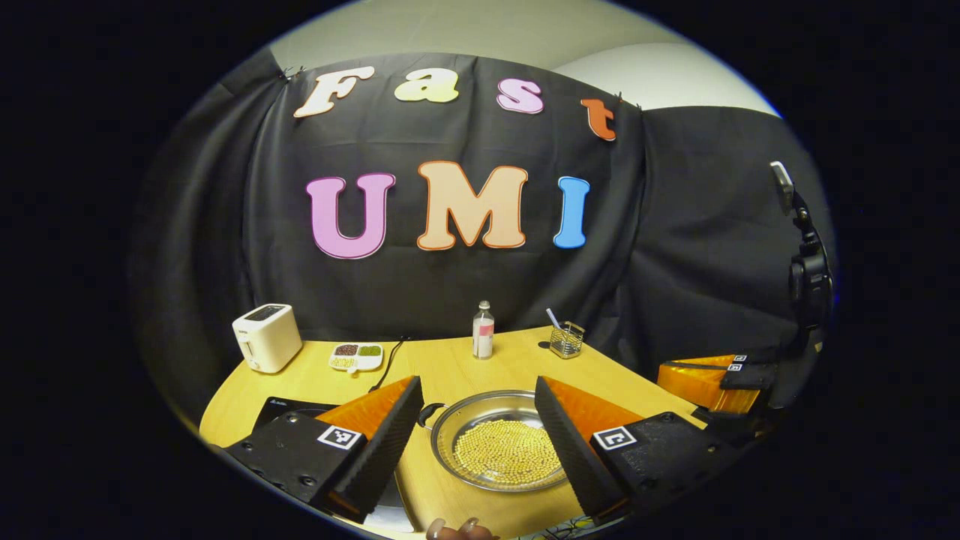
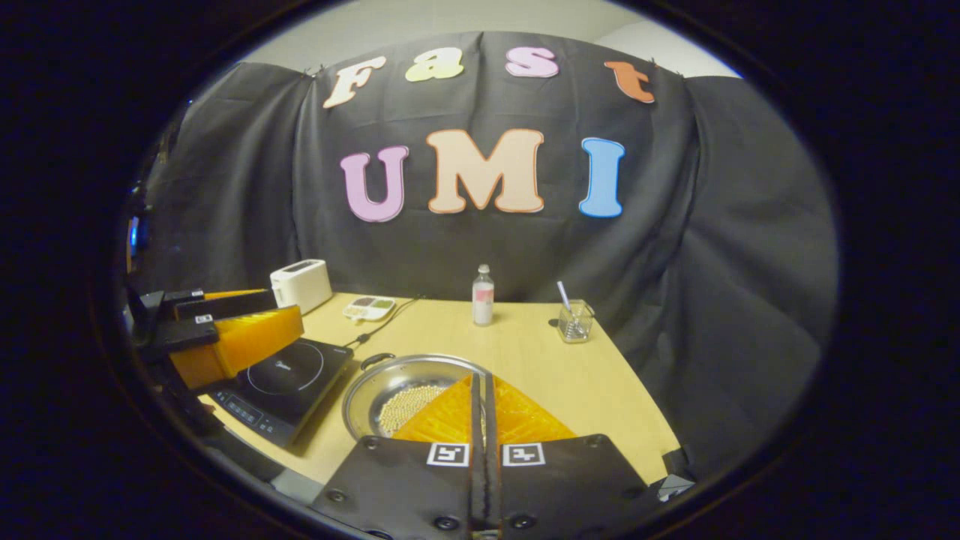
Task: First push the handle of the pot to place it horizontally, then grasp the pot with both hands and set it on the induction cooktop.
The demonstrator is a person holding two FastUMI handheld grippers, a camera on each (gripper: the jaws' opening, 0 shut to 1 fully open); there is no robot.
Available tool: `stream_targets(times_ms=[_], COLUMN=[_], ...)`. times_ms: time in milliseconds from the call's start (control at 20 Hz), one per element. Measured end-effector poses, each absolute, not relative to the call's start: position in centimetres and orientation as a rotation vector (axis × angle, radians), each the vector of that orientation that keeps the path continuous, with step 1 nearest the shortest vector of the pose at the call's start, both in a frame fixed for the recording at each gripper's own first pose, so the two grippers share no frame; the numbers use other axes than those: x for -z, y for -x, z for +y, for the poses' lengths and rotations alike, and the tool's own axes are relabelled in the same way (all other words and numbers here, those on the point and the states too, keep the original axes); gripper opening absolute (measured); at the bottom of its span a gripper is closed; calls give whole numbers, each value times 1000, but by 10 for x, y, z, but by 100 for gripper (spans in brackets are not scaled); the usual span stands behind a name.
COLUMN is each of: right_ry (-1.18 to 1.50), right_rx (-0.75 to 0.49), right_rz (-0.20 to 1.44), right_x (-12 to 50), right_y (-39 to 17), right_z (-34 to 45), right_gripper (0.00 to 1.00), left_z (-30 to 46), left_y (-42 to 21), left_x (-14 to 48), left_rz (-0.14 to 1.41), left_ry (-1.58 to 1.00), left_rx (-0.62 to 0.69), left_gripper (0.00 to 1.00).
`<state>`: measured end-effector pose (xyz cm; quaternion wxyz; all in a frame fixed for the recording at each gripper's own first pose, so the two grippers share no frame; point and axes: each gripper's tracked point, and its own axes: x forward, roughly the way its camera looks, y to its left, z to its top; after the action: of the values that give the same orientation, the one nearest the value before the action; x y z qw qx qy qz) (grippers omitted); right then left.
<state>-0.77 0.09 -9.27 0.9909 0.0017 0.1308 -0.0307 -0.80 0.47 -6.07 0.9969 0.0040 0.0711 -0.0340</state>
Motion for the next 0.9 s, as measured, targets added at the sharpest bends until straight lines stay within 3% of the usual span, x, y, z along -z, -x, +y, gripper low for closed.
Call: stream_targets(times_ms=[500,700,900], right_ry=[-37,-30,-41], right_rx=[-56,-122,-171], right_rz=[527,594,645], right_x=[199,226,246], right_y=[-1,-3,5], right_z=[-3,-7,-1], right_gripper=[2,2,0], left_z=[18,20,13], left_y=[-14,-22,-27], left_x=[106,120,130], left_rz=[248,280,313], left_ry=[14,3,32], left_rx=[-31,-90,-108], left_gripper=[97,100,97])
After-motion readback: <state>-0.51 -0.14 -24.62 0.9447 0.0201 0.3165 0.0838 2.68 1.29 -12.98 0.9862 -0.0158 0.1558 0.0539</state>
